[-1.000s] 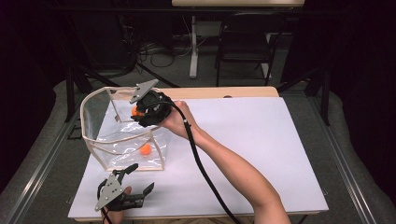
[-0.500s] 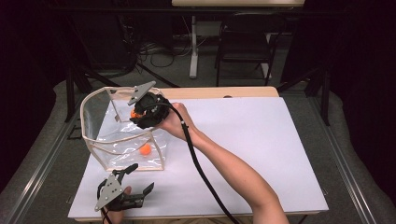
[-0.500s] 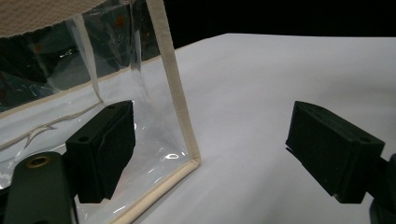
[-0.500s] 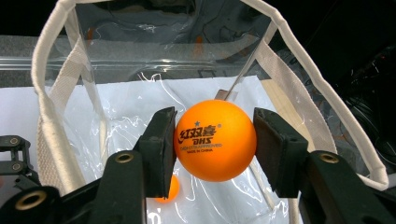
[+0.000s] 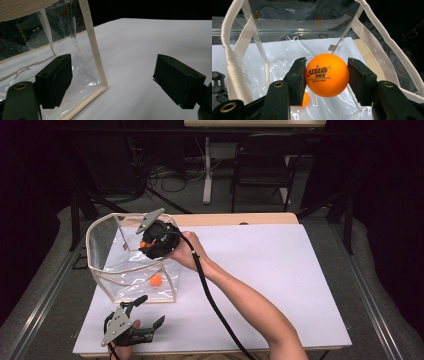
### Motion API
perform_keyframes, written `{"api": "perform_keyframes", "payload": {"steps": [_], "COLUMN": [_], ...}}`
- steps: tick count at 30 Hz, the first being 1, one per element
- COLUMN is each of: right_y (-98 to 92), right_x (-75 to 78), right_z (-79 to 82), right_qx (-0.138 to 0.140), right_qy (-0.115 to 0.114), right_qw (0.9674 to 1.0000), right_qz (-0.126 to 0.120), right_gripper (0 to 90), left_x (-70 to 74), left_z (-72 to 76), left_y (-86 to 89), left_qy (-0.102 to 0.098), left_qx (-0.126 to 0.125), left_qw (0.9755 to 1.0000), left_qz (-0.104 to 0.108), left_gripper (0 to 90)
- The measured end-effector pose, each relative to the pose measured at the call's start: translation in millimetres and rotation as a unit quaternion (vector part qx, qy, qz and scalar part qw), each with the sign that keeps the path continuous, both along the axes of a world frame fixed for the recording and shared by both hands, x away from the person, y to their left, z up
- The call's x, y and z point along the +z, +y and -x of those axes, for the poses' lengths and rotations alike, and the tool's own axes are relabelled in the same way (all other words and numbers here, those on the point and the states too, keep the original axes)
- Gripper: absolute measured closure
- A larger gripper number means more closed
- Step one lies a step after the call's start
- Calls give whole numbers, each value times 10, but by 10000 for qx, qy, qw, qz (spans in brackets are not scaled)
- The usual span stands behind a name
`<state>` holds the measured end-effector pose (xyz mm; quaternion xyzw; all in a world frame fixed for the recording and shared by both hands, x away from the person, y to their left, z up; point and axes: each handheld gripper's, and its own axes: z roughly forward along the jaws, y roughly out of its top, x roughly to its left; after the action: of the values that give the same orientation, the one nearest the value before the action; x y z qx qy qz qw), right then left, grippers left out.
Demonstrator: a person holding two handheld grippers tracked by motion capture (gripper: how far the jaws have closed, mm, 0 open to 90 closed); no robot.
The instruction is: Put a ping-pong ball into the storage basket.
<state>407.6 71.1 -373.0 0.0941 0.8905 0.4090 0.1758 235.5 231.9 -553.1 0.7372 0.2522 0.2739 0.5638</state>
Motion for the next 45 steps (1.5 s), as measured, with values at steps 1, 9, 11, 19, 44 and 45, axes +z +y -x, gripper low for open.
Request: {"api": "perform_keyframes", "payload": {"steps": [1, 9, 11, 19, 44, 45], "right_y": [5, 40, 48, -19, -538, -558], "right_x": [-4, -29, -37, -20, 143, 144], "right_z": [-1, -1, -3, -29, 22, 29], "right_qx": [3, -13, -19, -213, -165, -176], "right_qy": [-2, 27, 35, 147, 307, 294], "right_qw": [10000, 10000, 10000, 9996, 9976, 9977], "right_qz": [10, 39, 33, -138, -604, -587], "right_gripper": [508, 506, 504, 214, 32, 26], "left_x": [0, 2, 2, 1, -1, -1], "left_z": [1, 7, 7, 4, -6, -5], "left_y": [0, 3, 4, 5, -27, -27], "left_qy": [-1, -1, 1, -4, 18, 15], "left_qx": [1, 11, 13, 7, 16, 15], "left_qw": [10000, 10000, 10000, 10000, 10000, 10000], "left_qz": [-4, 13, 14, 6, -28, -25], "left_gripper": [156, 157, 156, 157, 157, 157]}}
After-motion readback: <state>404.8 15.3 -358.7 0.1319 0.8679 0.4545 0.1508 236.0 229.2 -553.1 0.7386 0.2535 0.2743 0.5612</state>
